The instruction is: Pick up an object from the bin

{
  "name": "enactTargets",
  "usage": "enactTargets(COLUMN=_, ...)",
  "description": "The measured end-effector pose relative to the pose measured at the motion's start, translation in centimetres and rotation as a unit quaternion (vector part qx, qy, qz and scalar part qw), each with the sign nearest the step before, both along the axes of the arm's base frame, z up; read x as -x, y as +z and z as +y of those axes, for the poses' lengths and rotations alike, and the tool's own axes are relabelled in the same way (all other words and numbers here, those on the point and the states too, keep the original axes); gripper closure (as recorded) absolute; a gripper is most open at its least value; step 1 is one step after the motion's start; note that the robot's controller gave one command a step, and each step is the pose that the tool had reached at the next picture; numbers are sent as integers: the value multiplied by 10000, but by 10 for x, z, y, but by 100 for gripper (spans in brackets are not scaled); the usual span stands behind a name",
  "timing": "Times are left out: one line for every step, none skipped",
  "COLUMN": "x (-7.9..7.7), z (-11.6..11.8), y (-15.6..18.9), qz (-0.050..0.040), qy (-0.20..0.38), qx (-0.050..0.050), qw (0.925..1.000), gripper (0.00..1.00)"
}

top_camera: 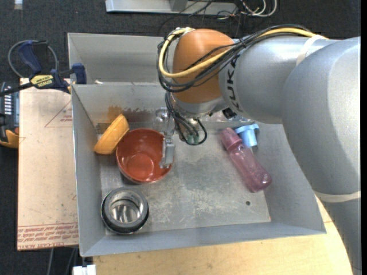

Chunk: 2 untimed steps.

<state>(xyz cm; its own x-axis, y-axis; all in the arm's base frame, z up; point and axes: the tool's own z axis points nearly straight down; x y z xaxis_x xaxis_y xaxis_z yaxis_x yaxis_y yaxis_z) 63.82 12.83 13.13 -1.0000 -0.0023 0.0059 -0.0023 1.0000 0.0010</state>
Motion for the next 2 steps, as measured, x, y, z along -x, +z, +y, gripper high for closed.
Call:
enactTargets(x=-2, z=-1, y=5, qz=-37, qy=-15, qx=-4, qw=10000, gripper=0)
enactTargets(x=31, z=29, y=-57, qz=-85, qy=2372, qx=-26, qw=9714, gripper=0)
